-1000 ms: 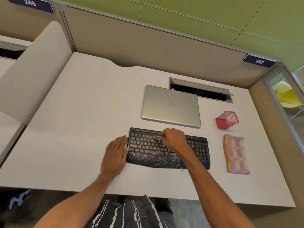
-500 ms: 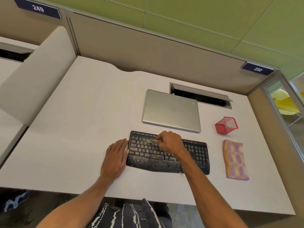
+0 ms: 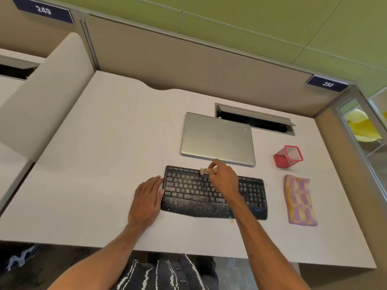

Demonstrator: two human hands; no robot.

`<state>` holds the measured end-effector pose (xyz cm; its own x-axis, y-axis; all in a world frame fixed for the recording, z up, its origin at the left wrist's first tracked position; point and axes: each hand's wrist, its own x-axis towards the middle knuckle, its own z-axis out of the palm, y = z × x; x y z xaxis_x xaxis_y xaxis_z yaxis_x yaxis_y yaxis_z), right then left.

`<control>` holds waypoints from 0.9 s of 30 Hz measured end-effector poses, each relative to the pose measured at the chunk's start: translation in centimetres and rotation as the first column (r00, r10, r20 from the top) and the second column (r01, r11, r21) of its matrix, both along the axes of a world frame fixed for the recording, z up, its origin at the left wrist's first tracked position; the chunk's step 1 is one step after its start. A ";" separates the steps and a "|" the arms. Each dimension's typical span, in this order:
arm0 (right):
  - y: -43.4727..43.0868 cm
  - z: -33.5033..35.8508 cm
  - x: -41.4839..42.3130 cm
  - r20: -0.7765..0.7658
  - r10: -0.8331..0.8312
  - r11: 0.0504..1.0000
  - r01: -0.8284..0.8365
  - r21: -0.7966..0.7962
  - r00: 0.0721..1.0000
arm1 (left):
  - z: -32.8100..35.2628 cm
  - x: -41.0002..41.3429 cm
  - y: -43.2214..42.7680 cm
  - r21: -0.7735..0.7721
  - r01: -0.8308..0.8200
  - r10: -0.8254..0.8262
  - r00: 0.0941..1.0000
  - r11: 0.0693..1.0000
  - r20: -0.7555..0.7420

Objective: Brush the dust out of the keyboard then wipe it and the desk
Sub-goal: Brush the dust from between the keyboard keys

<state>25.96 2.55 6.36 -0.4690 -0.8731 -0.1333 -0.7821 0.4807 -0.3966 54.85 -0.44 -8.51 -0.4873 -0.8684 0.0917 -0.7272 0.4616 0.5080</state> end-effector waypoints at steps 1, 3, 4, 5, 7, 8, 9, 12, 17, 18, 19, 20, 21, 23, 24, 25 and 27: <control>0.0 -0.1 0.2 -0.009 -0.011 1.000 0.010 -0.027 1.000 | 0.1 0.0 0.0 0.000 0.000 0.000 1.000 1.000 -0.003; -0.1 -0.5 0.6 -0.010 -0.018 0.999 0.018 -0.043 1.000 | 0.2 -0.1 0.0 0.002 0.001 -0.001 1.000 1.000 -0.007; -0.2 -0.7 0.8 -0.001 -0.021 0.999 0.021 -0.040 1.000 | 0.2 -0.1 0.0 0.003 0.000 0.000 1.000 1.000 -0.008; -0.2 -0.9 0.9 0.013 -0.022 0.999 0.022 -0.034 1.000 | 0.2 0.0 0.0 0.005 -0.002 0.002 1.000 1.000 -0.010; -0.1 -1.1 1.0 0.030 -0.019 1.000 0.019 0.006 0.999 | 0.1 0.0 0.0 0.008 -0.003 0.003 1.000 1.000 -0.012; -0.1 -1.0 0.9 0.036 -0.006 0.999 0.004 0.038 0.999 | 0.1 0.0 0.0 0.006 -0.002 0.002 1.000 1.000 -0.009; -0.1 -0.9 0.7 0.046 0.010 0.998 -0.013 0.064 0.999 | 0.1 0.0 0.0 0.003 -0.001 0.001 1.000 1.000 -0.006; -0.4 -0.2 0.0 0.062 0.004 0.998 -0.009 0.067 0.998 | 0.0 0.0 0.0 0.001 -0.004 0.004 1.000 1.000 -0.006; -0.7 -0.4 0.5 0.063 -0.022 1.000 0.021 0.017 0.998 | -0.1 0.0 0.0 0.013 -0.007 0.007 1.000 1.000 -0.009; -0.6 -0.7 0.6 0.063 -0.010 0.999 0.008 0.039 0.998 | -0.2 0.0 0.0 0.014 -0.008 0.008 1.000 1.000 -0.010; -0.5 -0.9 0.6 0.070 -0.002 0.998 -0.003 0.067 0.998 | -0.2 0.0 -0.1 0.012 -0.008 0.008 1.000 1.000 -0.009; -0.5 -1.0 0.6 0.077 0.005 0.995 -0.012 0.096 0.997 | -0.2 0.0 0.0 0.010 -0.008 0.008 1.000 1.000 -0.006; -0.6 -0.9 0.5 0.084 0.013 0.992 -0.024 0.122 0.996 | -0.1 0.0 0.0 0.007 -0.009 0.009 1.000 1.000 -0.004; -0.9 -0.7 0.2 0.087 0.021 0.991 -0.032 0.130 0.996 | -0.1 0.0 0.0 0.004 -0.008 0.008 1.000 1.000 -0.007; -1.0 -0.5 0.1 0.085 0.014 0.994 -0.023 0.104 0.996 | 0.0 0.0 0.0 0.005 -0.006 0.006 1.000 1.000 -0.012; -1.0 -0.5 0.1 0.079 0.001 0.998 -0.007 0.068 0.997 | 0.0 0.0 0.0 0.007 -0.005 0.005 1.000 1.000 -0.014; -0.8 -0.7 0.1 0.071 -0.001 0.999 -0.002 0.037 0.998 | -0.1 -0.1 0.0 0.007 -0.006 0.006 1.000 1.000 -0.011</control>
